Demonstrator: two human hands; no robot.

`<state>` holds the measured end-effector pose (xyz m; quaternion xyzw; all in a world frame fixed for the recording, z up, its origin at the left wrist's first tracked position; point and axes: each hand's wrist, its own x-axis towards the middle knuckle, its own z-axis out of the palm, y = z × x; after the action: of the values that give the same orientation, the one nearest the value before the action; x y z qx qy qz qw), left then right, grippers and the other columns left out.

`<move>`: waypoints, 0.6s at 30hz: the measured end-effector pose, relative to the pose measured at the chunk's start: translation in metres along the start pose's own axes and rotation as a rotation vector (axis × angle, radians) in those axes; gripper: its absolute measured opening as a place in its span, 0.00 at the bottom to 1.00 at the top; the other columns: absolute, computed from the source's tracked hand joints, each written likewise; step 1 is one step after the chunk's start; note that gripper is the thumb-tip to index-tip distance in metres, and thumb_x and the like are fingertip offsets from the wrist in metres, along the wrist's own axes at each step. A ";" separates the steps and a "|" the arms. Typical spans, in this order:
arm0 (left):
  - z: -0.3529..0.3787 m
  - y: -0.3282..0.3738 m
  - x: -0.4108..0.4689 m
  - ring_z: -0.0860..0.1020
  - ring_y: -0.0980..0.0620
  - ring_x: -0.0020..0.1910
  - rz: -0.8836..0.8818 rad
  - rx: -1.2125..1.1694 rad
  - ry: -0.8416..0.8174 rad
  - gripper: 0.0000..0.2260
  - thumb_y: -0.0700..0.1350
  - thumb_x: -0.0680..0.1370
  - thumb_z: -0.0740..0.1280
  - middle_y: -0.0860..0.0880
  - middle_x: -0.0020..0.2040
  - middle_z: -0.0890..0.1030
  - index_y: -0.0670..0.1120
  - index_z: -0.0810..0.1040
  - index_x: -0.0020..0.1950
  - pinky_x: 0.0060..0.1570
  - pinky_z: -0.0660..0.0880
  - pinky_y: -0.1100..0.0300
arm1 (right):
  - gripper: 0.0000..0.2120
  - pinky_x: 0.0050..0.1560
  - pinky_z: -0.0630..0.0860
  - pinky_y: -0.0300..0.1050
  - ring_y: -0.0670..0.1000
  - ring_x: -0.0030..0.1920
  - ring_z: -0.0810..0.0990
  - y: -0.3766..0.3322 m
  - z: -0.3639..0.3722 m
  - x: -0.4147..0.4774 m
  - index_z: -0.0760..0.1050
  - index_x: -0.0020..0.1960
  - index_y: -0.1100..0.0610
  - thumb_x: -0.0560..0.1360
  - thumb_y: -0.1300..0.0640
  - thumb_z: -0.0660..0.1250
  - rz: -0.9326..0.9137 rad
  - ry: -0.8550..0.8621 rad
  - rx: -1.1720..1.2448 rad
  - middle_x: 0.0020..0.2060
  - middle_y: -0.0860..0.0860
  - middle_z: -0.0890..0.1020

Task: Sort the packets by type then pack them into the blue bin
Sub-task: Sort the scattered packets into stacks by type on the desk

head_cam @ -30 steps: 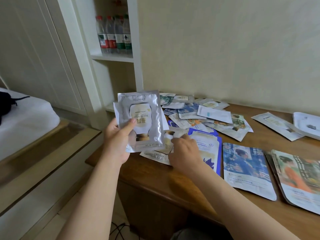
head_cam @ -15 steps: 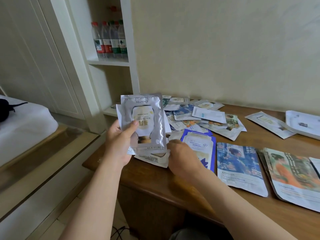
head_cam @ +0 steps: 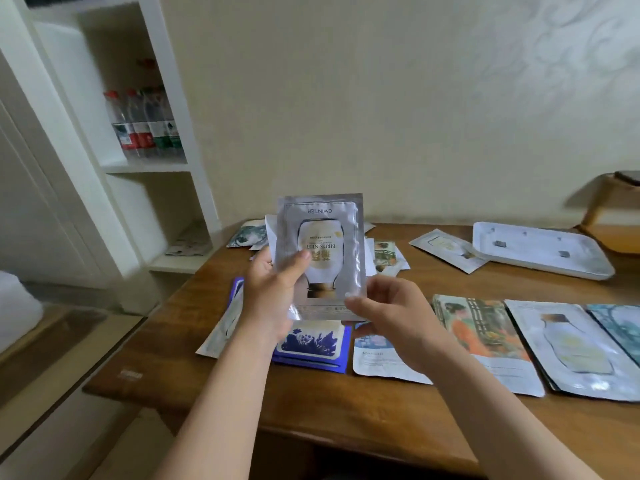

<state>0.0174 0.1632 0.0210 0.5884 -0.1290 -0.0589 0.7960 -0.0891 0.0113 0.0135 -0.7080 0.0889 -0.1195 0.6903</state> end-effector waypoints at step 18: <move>0.163 -0.039 -0.032 0.85 0.39 0.48 -0.162 -0.062 -0.325 0.07 0.41 0.78 0.71 0.38 0.50 0.86 0.42 0.81 0.55 0.44 0.83 0.46 | 0.11 0.47 0.81 0.63 0.60 0.39 0.83 -0.045 -0.224 -0.045 0.80 0.57 0.53 0.77 0.63 0.73 -0.266 0.535 -0.017 0.39 0.59 0.84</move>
<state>-0.0558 0.0090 0.0244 0.5550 -0.2061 -0.2211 0.7750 -0.1992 -0.1884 0.0603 -0.6627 0.1751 -0.3904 0.6146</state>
